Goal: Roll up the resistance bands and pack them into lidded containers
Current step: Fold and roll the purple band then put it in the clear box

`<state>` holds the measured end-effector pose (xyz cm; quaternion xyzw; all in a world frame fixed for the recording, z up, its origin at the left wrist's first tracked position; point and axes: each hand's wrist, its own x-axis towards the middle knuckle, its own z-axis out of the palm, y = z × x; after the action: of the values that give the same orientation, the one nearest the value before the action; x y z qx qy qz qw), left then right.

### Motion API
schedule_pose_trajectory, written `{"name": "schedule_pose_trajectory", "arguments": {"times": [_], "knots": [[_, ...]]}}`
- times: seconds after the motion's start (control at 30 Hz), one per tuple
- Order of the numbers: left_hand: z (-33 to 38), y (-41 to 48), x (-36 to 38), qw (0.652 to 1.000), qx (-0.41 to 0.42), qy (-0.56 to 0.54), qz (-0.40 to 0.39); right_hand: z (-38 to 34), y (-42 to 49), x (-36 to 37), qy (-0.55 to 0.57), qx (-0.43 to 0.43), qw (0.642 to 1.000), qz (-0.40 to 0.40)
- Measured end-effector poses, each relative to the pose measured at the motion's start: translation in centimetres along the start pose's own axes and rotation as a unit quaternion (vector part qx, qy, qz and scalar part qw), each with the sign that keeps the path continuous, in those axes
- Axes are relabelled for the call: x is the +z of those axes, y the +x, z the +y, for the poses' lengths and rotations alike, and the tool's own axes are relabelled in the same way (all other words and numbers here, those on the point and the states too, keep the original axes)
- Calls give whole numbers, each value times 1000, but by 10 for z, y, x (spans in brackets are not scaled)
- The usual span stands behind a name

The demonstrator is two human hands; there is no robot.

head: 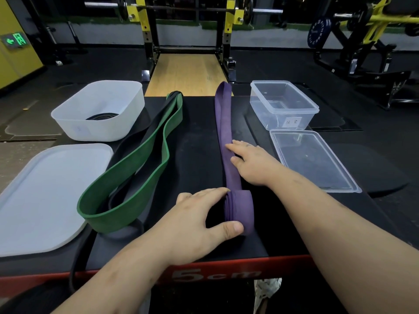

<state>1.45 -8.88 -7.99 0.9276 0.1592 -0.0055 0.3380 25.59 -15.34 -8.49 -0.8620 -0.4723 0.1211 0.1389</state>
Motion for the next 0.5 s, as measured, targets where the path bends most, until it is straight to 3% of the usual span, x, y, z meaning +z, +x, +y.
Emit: {"name": "schedule_pose_trajectory", "arguments": {"times": [0.33,0.5], "knots": [[4,0,-1,999,25,-8,24,-5,-45,-14,13,-25,1000,-1],[6,4,-2,999,35,-1,25,-3,-116,-35,97,-24,990,-103]]}}
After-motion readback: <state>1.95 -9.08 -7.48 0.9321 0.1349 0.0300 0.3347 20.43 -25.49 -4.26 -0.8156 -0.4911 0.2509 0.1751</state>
